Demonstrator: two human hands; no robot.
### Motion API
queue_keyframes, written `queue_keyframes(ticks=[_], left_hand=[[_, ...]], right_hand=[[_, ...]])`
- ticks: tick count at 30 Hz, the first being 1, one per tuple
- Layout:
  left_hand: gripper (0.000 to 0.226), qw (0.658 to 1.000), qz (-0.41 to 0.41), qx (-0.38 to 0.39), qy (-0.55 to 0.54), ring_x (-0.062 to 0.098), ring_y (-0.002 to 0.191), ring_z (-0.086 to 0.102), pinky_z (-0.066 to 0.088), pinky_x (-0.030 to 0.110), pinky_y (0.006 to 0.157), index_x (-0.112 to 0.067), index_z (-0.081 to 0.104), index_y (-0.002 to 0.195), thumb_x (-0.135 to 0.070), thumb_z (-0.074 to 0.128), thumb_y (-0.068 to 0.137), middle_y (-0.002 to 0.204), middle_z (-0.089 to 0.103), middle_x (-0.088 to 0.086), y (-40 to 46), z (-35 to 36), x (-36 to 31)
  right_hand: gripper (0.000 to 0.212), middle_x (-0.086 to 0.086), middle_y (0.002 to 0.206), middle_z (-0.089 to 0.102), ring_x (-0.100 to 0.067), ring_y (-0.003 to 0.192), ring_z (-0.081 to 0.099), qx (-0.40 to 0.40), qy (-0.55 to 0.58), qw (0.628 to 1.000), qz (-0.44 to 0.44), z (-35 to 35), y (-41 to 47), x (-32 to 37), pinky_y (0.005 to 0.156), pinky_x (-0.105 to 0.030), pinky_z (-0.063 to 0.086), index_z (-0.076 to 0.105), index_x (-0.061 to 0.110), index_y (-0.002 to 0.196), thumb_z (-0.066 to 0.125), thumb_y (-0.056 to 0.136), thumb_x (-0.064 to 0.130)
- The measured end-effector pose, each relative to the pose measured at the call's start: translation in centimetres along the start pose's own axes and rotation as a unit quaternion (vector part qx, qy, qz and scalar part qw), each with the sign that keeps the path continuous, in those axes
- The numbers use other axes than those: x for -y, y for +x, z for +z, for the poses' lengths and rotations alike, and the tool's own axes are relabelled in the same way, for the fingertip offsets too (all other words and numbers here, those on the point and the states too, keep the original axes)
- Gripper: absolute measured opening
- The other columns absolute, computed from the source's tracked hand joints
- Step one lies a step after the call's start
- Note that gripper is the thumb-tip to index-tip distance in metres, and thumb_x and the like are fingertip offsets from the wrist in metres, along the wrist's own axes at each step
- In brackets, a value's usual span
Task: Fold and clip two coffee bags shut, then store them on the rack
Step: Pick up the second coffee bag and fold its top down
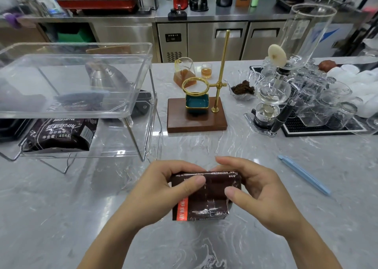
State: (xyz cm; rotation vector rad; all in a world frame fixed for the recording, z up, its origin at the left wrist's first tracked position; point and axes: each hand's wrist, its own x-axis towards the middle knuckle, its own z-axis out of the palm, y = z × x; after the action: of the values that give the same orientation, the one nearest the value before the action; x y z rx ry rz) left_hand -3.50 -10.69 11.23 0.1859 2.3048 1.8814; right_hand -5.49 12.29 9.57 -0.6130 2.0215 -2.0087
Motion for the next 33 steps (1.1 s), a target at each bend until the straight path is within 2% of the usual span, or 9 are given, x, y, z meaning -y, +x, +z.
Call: queue_keyframes(ticks=[3, 6, 9, 14, 19, 24, 28, 31, 33], left_hand=[[0.027, 0.999, 0.004, -0.031, -0.007, 0.016, 0.088, 0.077, 0.062, 0.033, 0.08, -0.026, 0.081, 0.098, -0.041, 0.076, 0.077, 0.093, 0.082, -0.003, -0.2, 0.2, 0.4], [0.025, 0.997, 0.006, -0.082, -0.017, 0.015, 0.084, 0.077, 0.062, 0.033, 0.077, -0.03, 0.082, 0.093, -0.041, 0.079, 0.071, 0.089, 0.082, -0.003, -0.4, 0.7, 0.9], [0.02, 0.991, -0.011, -0.109, -0.077, 0.015, 0.074, 0.077, 0.062, 0.027, 0.065, -0.026, 0.083, 0.085, -0.033, 0.084, 0.066, 0.081, 0.081, 0.002, -0.6, 1.2, 1.2], [0.009, 0.974, -0.043, -0.145, -0.167, 0.011, 0.063, 0.073, 0.056, 0.021, 0.053, -0.018, 0.081, 0.076, -0.013, 0.08, 0.069, 0.069, 0.077, 0.004, -0.5, 1.9, 1.6], [0.01, 0.971, -0.032, -0.168, -0.166, 0.011, 0.064, 0.072, 0.056, 0.02, 0.056, -0.02, 0.081, 0.072, -0.024, 0.088, 0.066, 0.069, 0.077, 0.004, -0.5, 2.5, 1.3], [0.007, 0.971, -0.031, -0.189, -0.145, 0.019, 0.067, 0.073, 0.06, 0.031, 0.062, -0.021, 0.081, 0.072, -0.022, 0.087, 0.07, 0.071, 0.078, 0.008, -0.5, 2.8, 1.3], [0.007, 0.971, -0.03, -0.193, -0.138, 0.021, 0.068, 0.073, 0.059, 0.037, 0.063, -0.022, 0.08, 0.072, -0.026, 0.077, 0.067, 0.071, 0.078, 0.009, -0.5, 3.0, 1.1], [0.007, 0.973, -0.032, -0.183, -0.136, 0.019, 0.069, 0.073, 0.059, 0.032, 0.062, -0.021, 0.08, 0.074, -0.026, 0.077, 0.069, 0.073, 0.078, 0.007, -0.4, 2.7, 1.0], [0.004, 0.975, -0.028, -0.169, -0.139, 0.018, 0.07, 0.074, 0.059, 0.028, 0.061, -0.02, 0.08, 0.076, -0.023, 0.081, 0.073, 0.074, 0.079, 0.006, -0.4, 2.6, 1.0]], right_hand=[[0.036, -0.003, 0.108, 0.077, -0.022, 0.104, 0.071, -0.041, -0.006, 0.999, 0.011, 0.4, 0.1, 0.0, 0.092, -0.026, 0.052, 0.072, 0.025, 0.116, 0.071, 0.08, 0.022], [0.025, -0.002, 0.095, 0.079, -0.015, 0.09, 0.074, -0.085, -0.005, 0.996, 0.028, 0.8, 0.5, 0.1, 0.082, -0.023, 0.054, 0.078, 0.027, 0.1, 0.075, 0.076, 0.03], [0.014, -0.001, 0.083, 0.079, -0.009, 0.077, 0.073, -0.109, -0.01, 0.994, 0.029, 1.3, 0.7, 0.2, 0.072, -0.018, 0.054, 0.081, 0.026, 0.09, 0.081, 0.076, 0.026], [0.017, 0.001, 0.077, 0.079, -0.01, 0.072, 0.073, -0.119, -0.013, 0.992, 0.034, 1.6, 0.9, 0.3, 0.07, -0.02, 0.056, 0.081, 0.023, 0.087, 0.078, 0.071, 0.025], [0.014, 0.001, 0.071, 0.078, -0.009, 0.067, 0.072, -0.131, -0.017, 0.99, 0.041, 1.5, 1.0, 0.2, 0.066, -0.021, 0.056, 0.081, 0.022, 0.082, 0.077, 0.069, 0.026], [0.012, 0.001, 0.07, 0.078, -0.009, 0.065, 0.072, -0.14, -0.021, 0.989, 0.049, 1.6, 1.1, 0.2, 0.065, -0.021, 0.056, 0.08, 0.022, 0.08, 0.076, 0.07, 0.025], [0.013, -0.003, 0.071, 0.078, -0.011, 0.066, 0.071, -0.139, -0.03, 0.988, 0.053, 1.5, 1.1, 0.1, 0.066, -0.023, 0.057, 0.08, 0.018, 0.081, 0.078, 0.079, 0.005], [0.005, -0.006, 0.074, 0.076, -0.011, 0.067, 0.069, -0.123, -0.023, 0.991, 0.048, 1.6, 1.1, 0.4, 0.066, -0.021, 0.055, 0.078, 0.017, 0.083, 0.079, 0.079, 0.015], [0.009, -0.004, 0.076, 0.076, -0.01, 0.068, 0.068, -0.121, -0.026, 0.991, 0.051, 1.7, 1.1, 0.6, 0.067, -0.021, 0.055, 0.078, 0.019, 0.085, 0.082, 0.078, 0.02]])
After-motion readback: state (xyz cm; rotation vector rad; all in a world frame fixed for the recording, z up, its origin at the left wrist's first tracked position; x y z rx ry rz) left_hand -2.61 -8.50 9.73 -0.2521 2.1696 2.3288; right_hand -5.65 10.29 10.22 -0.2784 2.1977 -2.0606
